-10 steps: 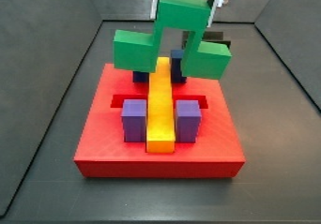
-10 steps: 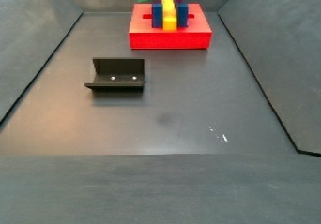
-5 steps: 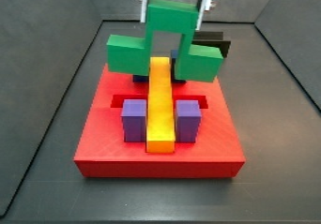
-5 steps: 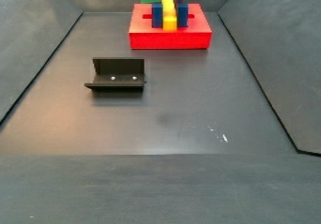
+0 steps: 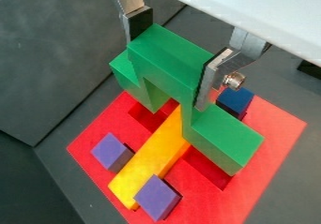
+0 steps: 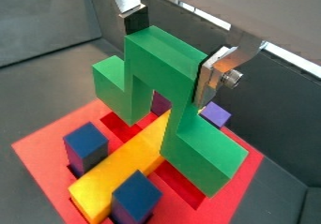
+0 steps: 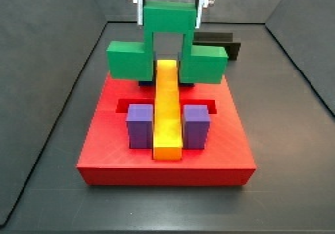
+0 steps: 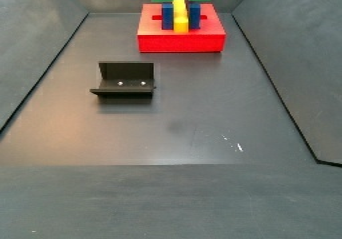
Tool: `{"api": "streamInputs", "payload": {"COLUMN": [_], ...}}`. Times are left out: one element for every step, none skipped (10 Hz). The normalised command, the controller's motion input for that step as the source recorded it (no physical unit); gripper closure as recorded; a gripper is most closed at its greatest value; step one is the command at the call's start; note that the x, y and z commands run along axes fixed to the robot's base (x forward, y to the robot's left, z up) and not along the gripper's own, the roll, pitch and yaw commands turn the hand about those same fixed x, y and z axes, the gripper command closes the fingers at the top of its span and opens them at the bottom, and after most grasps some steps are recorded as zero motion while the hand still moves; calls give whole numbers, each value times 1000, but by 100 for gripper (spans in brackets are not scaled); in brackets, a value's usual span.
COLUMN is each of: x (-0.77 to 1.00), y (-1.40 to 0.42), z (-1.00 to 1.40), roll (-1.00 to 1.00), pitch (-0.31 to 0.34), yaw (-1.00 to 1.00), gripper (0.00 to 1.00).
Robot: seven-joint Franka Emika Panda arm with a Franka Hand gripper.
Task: Pick up the green object. Move up. Place the green object on the fixture. Regrasp the green object. Move to above the board. Insert the green object.
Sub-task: Insert the green object.
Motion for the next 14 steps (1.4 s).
{"api": "streamInputs", "payload": {"x": [149, 131, 137, 86, 0, 0, -11, -17, 0, -14, -11, 0, 0, 109], "y": [-289, -380, -340, -194, 0, 169, 217, 174, 189, 97, 11, 11, 49, 71], "z": [-117, -169, -143, -140, -46, 0, 0, -54, -183, -291, -391, -323, -60, 0], "roll": [166, 266, 354, 341, 294, 274, 141, 41, 0, 0, 0, 0, -61, -114], "pitch": [-104, -100, -57, -74, -99, -131, -130, -140, -167, -163, -130, -79, -31, 0], "yaw": [0, 0, 0, 0, 0, 0, 6, 71, 194, 249, 257, 211, 234, 303], "gripper": [100, 100, 100, 100, 100, 100, 100, 100, 100, 100, 100, 100, 100, 100]}}
